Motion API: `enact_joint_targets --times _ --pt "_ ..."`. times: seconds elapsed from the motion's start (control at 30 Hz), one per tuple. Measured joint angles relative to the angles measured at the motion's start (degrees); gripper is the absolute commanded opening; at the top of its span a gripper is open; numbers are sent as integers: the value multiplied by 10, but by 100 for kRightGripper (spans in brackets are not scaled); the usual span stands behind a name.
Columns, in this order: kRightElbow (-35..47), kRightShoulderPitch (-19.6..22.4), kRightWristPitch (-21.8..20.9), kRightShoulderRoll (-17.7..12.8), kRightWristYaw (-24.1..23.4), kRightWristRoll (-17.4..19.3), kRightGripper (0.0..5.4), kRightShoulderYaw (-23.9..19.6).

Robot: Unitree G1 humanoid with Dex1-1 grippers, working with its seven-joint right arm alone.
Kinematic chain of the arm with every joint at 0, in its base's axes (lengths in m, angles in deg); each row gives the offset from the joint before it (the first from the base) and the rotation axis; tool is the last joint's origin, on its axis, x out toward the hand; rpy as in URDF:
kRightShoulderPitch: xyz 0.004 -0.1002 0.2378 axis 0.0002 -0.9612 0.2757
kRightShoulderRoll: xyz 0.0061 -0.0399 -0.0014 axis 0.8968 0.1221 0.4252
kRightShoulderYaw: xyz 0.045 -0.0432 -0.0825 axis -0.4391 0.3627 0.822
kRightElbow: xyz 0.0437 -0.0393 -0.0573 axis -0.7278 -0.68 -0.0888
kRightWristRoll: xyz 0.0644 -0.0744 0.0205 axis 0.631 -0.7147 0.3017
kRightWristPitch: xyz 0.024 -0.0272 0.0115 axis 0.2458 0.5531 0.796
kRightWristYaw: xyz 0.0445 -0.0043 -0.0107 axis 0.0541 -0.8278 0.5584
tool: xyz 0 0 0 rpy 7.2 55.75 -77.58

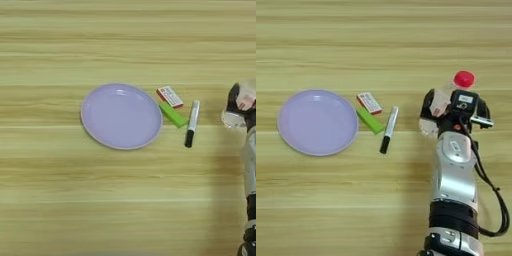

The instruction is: Move the objects on the table

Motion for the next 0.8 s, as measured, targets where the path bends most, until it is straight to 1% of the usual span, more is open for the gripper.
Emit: enact_joint_targets --times 0.23,0.47,0.57,0.8 --pt "-45 12 -7 -4 3 10 536 1" --pt "-67 15 -17 -4 6 12 536 8" --pt "-72 16 -18 -4 8 13 500 9" --pt "-83 23 -21 -4 12 18 437 9"
